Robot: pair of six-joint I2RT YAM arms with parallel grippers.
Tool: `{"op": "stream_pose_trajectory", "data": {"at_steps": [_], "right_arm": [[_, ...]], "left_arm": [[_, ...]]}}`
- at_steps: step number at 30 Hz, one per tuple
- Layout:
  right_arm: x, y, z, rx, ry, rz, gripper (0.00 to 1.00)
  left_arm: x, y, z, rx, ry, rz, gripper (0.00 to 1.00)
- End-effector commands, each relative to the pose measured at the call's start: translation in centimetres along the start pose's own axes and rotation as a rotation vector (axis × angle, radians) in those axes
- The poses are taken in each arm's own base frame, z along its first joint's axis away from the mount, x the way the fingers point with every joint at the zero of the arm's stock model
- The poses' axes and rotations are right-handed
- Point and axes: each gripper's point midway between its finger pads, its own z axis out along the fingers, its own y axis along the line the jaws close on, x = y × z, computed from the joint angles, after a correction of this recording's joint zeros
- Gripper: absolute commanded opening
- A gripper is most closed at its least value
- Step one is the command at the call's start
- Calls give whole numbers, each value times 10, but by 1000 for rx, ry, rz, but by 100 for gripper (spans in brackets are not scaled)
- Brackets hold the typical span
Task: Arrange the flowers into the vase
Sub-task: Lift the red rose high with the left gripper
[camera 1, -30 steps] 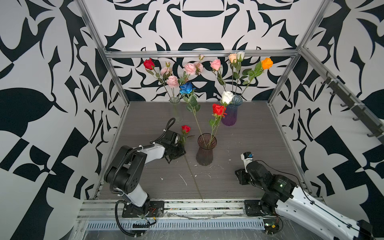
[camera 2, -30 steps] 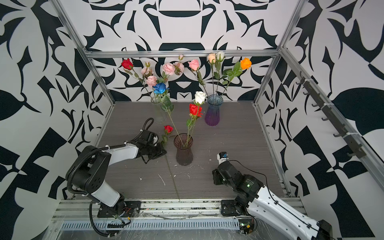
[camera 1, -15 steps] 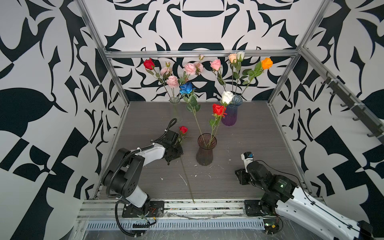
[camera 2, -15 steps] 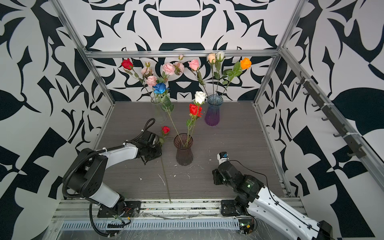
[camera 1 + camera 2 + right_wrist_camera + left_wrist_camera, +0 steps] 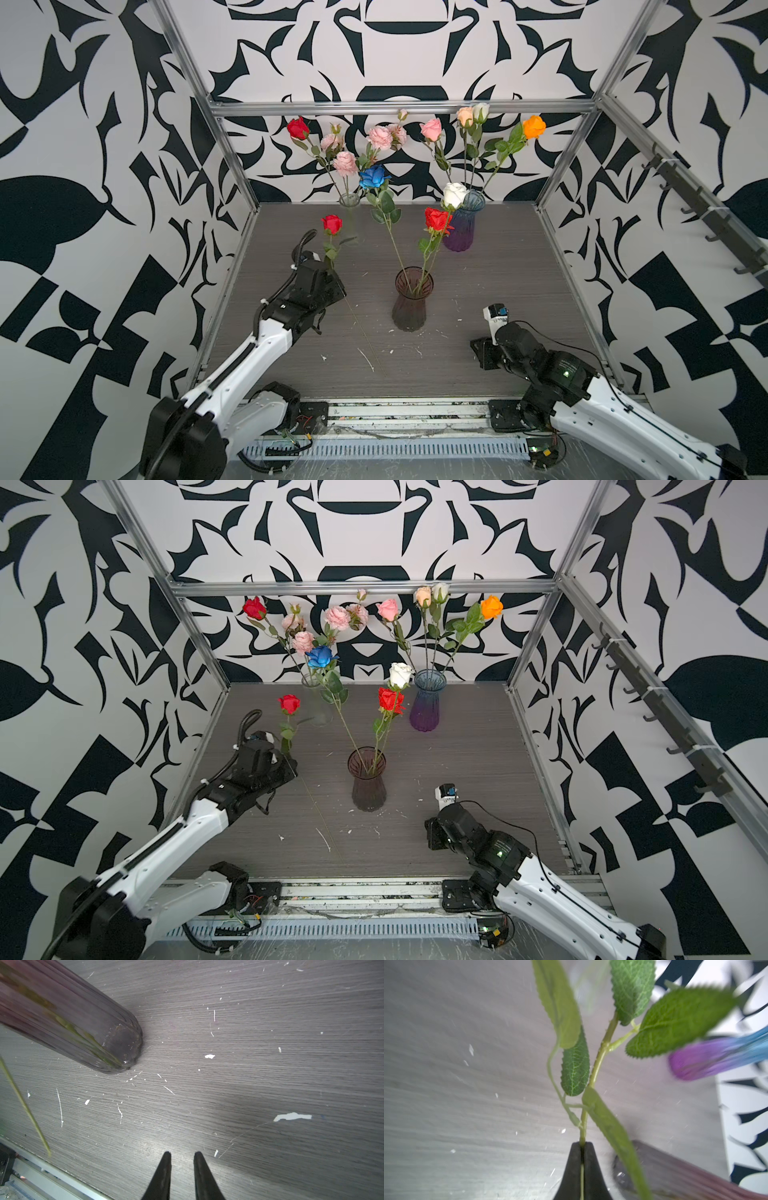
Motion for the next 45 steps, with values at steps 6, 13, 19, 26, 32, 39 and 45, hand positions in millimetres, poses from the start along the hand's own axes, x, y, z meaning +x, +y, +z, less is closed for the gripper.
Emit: {"op": "stream_pose_trajectory", "data": {"at_steps": [6,13,19,26,32,39,45], "right_arm": [[-8,2,-3,5,-26,4,24],[-8,2,-1,9,-21,2,24],[-8,2,-1,12,-23,0,24],[-9,2,-1,15,-23,0,24],[-8,1,0,19,-19,1,24],[-9,1,0,22,-18,0,24],[-9,1,0,25,-21,0,24]], "left_arm": [[-56,-12,-76,86,-303,-7,0],[-107,-48,-152,227,-515,21,0],[-132,-86,-196,377,-575,27,0],[-142,-141,-231,627,-592,125,0],[-146,-182,-243,795,-593,234,0],[-142,-212,-234,871,-563,288,0],[-130,-239,-229,888,-610,413,0]]}}
